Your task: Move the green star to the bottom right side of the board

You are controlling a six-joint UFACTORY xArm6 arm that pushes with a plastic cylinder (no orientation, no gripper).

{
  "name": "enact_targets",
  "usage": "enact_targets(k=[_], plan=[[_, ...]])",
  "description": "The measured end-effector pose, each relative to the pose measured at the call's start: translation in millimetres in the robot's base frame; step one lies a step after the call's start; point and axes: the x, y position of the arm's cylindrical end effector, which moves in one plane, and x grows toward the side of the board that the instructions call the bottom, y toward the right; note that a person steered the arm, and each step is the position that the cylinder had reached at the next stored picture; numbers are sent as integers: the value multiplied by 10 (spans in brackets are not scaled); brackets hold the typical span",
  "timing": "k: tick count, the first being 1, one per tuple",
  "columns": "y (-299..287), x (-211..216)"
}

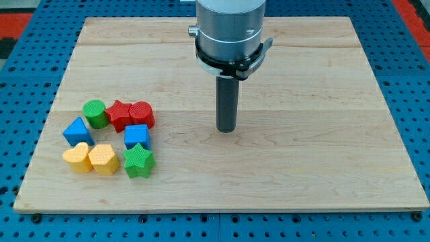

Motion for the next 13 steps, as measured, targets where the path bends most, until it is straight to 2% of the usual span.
enact_targets(k=[6, 7, 8, 9, 11, 12, 13], plan=[[12, -12], [182, 268], [462, 912], [30, 1276], [-1717, 1275], [-2595, 1151], [-3003, 792]])
